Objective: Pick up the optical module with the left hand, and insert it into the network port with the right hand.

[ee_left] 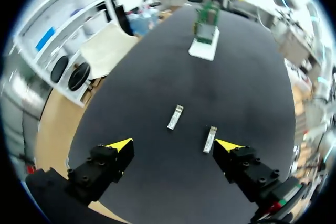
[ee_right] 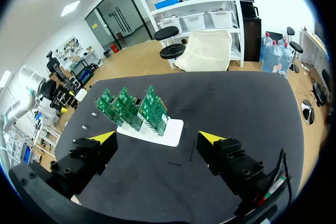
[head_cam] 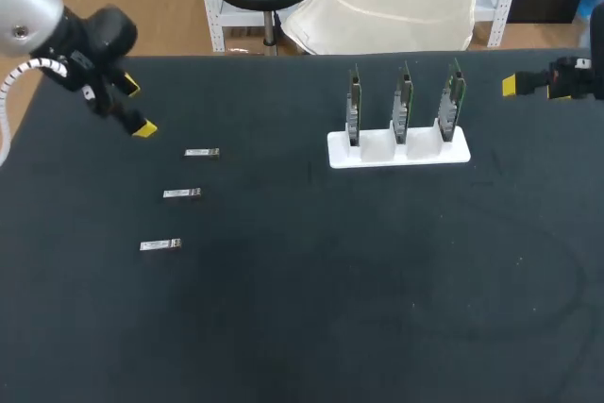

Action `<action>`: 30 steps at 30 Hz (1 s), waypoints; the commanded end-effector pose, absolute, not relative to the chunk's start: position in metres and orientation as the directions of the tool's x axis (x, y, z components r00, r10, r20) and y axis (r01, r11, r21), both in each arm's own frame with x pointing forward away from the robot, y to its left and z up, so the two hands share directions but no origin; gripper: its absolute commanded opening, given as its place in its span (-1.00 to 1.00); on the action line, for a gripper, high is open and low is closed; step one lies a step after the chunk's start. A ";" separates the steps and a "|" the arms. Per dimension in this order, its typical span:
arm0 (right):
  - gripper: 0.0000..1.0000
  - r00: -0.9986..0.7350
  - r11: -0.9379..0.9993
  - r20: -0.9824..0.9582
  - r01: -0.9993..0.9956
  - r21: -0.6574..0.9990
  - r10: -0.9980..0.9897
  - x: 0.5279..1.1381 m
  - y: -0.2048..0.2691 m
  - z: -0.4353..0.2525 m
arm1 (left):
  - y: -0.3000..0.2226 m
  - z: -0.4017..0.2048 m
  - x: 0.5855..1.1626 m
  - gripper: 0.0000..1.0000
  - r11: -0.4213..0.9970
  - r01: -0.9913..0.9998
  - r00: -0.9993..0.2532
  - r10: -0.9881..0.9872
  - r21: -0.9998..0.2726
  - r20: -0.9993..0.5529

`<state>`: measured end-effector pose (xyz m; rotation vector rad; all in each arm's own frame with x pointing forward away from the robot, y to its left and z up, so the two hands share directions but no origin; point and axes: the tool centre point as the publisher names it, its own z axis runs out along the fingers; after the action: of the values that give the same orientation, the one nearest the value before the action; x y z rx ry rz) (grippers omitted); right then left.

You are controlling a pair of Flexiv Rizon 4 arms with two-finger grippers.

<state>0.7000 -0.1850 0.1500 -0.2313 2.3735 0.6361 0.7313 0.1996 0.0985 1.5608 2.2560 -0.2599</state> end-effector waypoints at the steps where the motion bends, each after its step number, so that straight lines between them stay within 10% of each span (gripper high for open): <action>1: 1.00 -0.766 0.866 -0.643 -0.321 0.383 0.000 0.700 -0.185 0.150 | 0.192 0.089 0.744 1.00 0.084 0.995 -0.069 0.974 0.062 -0.217; 30: 1.00 -0.766 0.866 -0.643 -0.321 0.383 0.000 0.700 -0.185 0.150 | 0.171 0.028 0.746 1.00 0.046 0.998 -0.039 0.985 0.033 -0.171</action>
<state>0.7000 -0.1851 0.1500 -0.2313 2.3735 0.6361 0.7510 0.1679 0.0344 2.0910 2.1811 -0.1518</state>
